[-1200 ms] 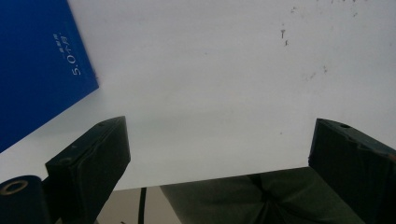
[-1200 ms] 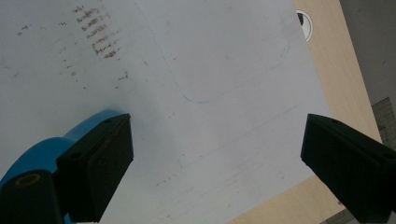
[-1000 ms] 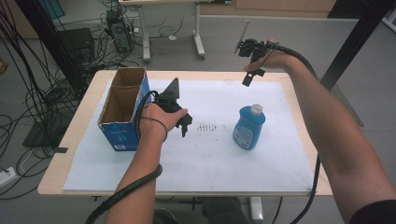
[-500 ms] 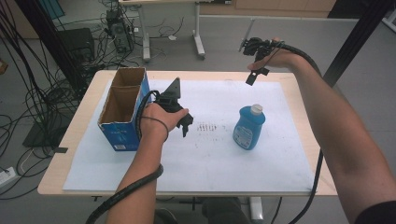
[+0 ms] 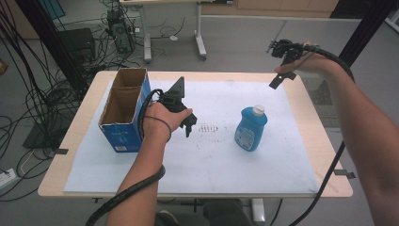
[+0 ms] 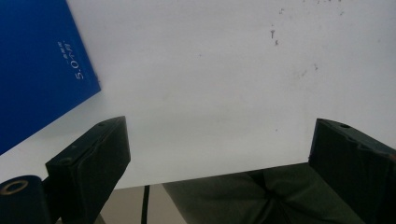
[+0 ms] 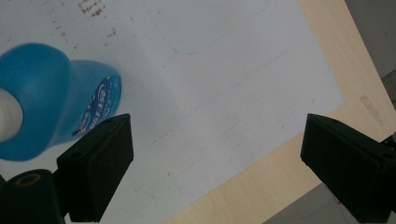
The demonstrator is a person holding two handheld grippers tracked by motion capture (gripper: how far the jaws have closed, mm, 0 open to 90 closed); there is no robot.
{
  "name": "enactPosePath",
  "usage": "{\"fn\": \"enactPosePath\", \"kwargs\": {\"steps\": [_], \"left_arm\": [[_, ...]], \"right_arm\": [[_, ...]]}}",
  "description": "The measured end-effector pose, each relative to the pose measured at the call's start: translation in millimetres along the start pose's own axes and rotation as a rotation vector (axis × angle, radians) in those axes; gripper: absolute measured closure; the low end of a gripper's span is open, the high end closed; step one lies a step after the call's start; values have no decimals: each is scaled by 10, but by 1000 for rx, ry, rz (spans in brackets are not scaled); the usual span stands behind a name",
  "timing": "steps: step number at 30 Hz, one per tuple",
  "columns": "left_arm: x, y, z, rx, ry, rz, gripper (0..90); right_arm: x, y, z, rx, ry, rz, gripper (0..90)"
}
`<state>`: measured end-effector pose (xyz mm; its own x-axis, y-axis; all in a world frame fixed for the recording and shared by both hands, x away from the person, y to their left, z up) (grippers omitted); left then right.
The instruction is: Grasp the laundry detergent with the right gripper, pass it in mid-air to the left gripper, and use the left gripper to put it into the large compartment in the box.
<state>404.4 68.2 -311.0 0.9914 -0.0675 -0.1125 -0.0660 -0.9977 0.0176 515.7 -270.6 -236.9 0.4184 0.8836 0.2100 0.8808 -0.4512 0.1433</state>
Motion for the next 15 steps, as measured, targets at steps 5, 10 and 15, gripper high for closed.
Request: {"fn": "enactPosePath", "kwargs": {"steps": [5, 10, 15], "left_arm": [[-31, -2, -28, -4, 14, 3, 59], [-59, -29, -31, -4, 15, 3, 59], [-77, -76, -26, 9, 14, -1, 60]], "right_arm": [[-277, -39, 16, 5, 2, 18, 93], [-493, -82, 42, 12, 20, 34, 89], [-691, -209, 91, 9, 50, 30, 81]]}}
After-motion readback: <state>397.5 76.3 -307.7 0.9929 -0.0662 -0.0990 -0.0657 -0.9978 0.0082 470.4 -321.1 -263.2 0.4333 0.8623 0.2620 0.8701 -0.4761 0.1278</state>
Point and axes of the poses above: each handheld gripper's, and its own axes: z roughly forward along the jaws, x roughly out of its top, y roughly to its right, the point moved 3 cm from there along z, roughly forward along the jaws, and after that the axes turned 6 degrees about -z, right-handed, at the moved point
